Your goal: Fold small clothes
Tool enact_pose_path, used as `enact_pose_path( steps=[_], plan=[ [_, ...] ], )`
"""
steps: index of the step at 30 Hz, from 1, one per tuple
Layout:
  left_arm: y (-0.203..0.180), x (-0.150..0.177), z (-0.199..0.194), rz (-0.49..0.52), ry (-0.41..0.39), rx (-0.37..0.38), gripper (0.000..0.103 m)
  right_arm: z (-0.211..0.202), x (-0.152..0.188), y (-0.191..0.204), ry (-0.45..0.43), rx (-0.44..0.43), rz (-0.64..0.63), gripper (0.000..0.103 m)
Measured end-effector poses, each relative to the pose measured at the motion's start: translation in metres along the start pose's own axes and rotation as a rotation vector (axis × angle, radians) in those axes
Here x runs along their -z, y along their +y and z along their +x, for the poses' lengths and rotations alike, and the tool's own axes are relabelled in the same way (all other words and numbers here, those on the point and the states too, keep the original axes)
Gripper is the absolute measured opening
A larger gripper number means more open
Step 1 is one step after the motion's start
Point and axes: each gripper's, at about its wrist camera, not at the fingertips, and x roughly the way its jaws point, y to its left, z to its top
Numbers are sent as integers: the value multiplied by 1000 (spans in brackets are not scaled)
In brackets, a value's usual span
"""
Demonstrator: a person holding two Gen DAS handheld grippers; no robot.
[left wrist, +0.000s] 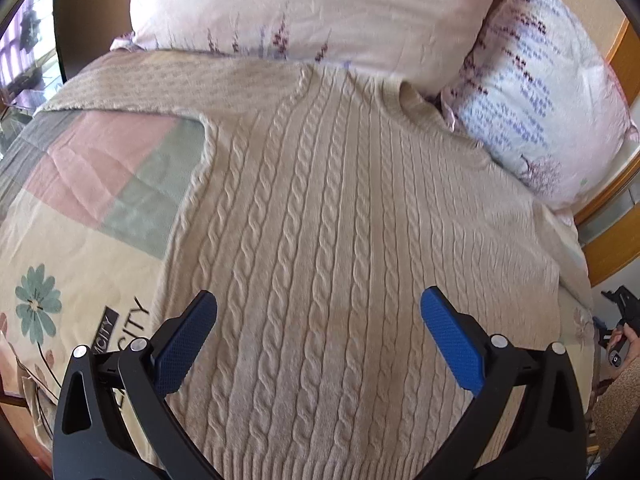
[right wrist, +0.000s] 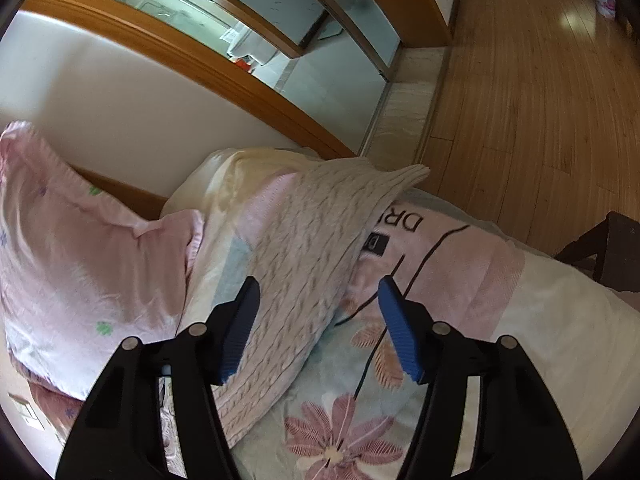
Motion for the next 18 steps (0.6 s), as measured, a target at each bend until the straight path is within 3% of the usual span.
enact_pose_path(
  steps=[4,7,9,11,13,15,18],
  plan=[
    [16,-14,-13,-27,-52,-21,102,8,-16,-6,-35,-24,13,49],
    [35,-22,-16,-100,-65,-52,102,14,-24,-6,-49,-8,9,33],
    [52,-27,-18,-160,-74,-76,102,18,-25,-4,-61,35,-14,8],
    [72,-33,-21,-218,-84,-82,102,14,-24,3,-91,54,-52,7],
    [93,-41,-25,-279,-111,-70,102,-3,-8,32,-178,57,-170,7],
    [117,-51,-30,-346,-143,-48,102,-25,18,74,-240,-20,-306,7],
    [156,-67,-32,-439,-195,-43,95,-60,93,158,-298,-219,-506,7]
  ],
)
